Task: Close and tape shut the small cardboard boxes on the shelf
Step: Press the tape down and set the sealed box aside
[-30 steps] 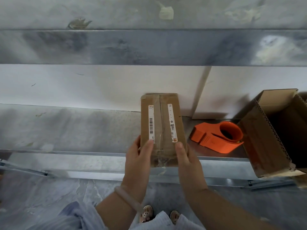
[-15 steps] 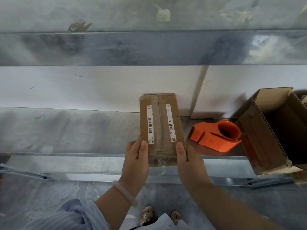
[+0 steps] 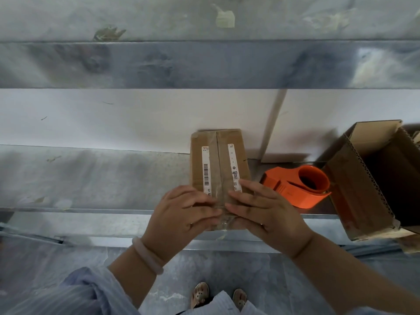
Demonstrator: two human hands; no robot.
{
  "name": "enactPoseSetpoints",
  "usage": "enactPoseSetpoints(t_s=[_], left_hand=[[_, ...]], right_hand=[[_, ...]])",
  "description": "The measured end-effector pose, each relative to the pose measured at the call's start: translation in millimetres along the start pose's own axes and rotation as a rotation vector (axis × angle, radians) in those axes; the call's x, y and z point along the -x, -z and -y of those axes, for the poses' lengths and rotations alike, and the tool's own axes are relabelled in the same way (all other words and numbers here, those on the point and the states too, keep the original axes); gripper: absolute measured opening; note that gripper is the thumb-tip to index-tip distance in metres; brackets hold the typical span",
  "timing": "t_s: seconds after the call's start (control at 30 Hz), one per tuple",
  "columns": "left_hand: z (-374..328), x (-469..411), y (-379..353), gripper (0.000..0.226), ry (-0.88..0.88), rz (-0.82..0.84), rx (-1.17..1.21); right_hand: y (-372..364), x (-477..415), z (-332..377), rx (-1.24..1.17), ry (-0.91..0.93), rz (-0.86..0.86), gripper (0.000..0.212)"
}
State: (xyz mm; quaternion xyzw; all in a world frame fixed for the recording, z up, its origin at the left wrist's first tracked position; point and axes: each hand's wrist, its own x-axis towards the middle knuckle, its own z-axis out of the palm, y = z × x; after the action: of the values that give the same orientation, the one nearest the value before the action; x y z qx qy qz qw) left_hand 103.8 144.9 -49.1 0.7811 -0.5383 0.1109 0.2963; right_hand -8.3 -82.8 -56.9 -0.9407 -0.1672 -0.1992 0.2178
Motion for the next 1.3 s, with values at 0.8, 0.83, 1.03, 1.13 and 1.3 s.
enactPoseSetpoints(t_s=[0.8,0.83,1.03,1.13,1.3], left_hand=[[-3.9,10.9,6.7,0.065,0.199,0.133,-0.064],[-10.4,13.0,-3.2,0.072,0.3,0.115,0.039],[-46.0,3.1,-24.1,0.061,0.857,-0.044,1.056],[-45.7,0.4,-29.0,0.066,0.934,-0.003,1.163],[-31.9,35.5,-30.3,0.078,1.005,0.041,0.953]], right_hand=[[18.0,3.9,17.4,-0.049,-0.359,0.143,0.068],[12.7,4.0,24.2,-0.137,-0.509,0.175,0.07],[-16.4,-4.3,55.8,-0.942,-0.96,-0.165,0.05],[-10.0,-6.7,58.7,-0.929,-1.018,-0.209,0.043],[10.9,6.4,48.9,-0.884,-1.135,-0.383,0.038]])
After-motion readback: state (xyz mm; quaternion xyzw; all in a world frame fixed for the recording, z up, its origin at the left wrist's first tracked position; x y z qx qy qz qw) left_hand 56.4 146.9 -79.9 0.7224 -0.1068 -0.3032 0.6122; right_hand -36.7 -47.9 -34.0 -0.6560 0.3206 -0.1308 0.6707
